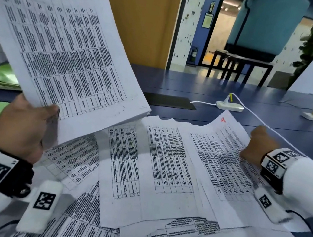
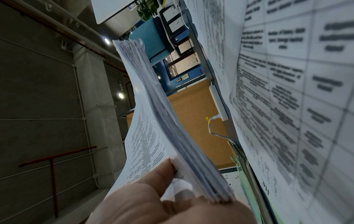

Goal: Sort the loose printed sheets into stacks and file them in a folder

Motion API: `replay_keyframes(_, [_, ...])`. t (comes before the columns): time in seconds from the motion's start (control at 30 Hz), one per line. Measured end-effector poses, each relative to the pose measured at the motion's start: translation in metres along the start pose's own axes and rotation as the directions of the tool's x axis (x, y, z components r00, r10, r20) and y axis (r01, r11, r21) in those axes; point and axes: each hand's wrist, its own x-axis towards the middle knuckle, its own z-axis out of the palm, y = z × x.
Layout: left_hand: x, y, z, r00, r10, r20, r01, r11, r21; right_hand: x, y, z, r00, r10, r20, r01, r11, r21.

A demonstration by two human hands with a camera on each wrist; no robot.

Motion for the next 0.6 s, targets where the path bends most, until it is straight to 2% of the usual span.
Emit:
replay_keyframes(0.1, [0.000,-0.001,0.000,1.000,-0.020,-0.009,0.020,1.000,-0.012,-0.009,-0.021,-0.032,0.986,-0.126,-0.106,0.145,0.970,0.194])
replay_keyframes(0.23, [-0.003,0.003,-0.001,0.999,-0.027,0.022,0.028,0.998,-0.062,-0.032,-0.059,-0.096,0.892,-0.400,-0.210,0.448,0.844,0.294])
replay_keyframes(0.27, [-0.004,0.002,0.000,1.000,-0.019,0.024,0.020,0.998,-0.053,-0.041,-0.068,-0.112,0.856,-0.468,-0.221,0.517,0.791,0.328])
replay_keyframes(0.33, [-0.003,0.001,-0.001,1.000,-0.007,0.004,0.007,0.998,-0.056,-0.059,-0.088,-0.138,0.754,-0.606,-0.252,0.647,0.624,0.438])
replay_keyframes(0.43, [-0.005,0.002,0.000,0.998,-0.010,0.060,0.014,0.998,-0.056,-0.078,-0.109,-0.159,0.660,-0.709,-0.249,0.699,0.459,0.548])
replay_keyframes(0.47, [-0.007,0.005,0.001,0.995,-0.023,0.095,0.029,0.998,-0.061,-0.079,-0.117,-0.160,0.653,-0.714,-0.251,0.694,0.433,0.576])
replay_keyframes(0.5, [-0.010,0.007,0.002,0.991,-0.033,0.128,0.042,0.997,-0.069,-0.084,-0.125,-0.157,0.663,-0.707,-0.246,0.684,0.438,0.584])
replay_keyframes(0.53, [-0.012,0.007,0.002,0.989,-0.044,0.144,0.053,0.997,-0.057,-0.081,-0.135,-0.151,0.649,-0.722,-0.240,0.701,0.446,0.556])
replay_keyframes(0.57, [-0.013,0.007,0.003,0.984,-0.063,0.164,0.071,0.997,-0.042,-0.079,-0.143,-0.144,0.649,-0.722,-0.241,0.718,0.475,0.509])
replay_keyframes(0.6, [-0.014,0.005,0.004,0.975,-0.087,0.206,0.095,0.995,-0.033,-0.076,-0.153,-0.134,0.672,-0.708,-0.215,0.702,0.517,0.490])
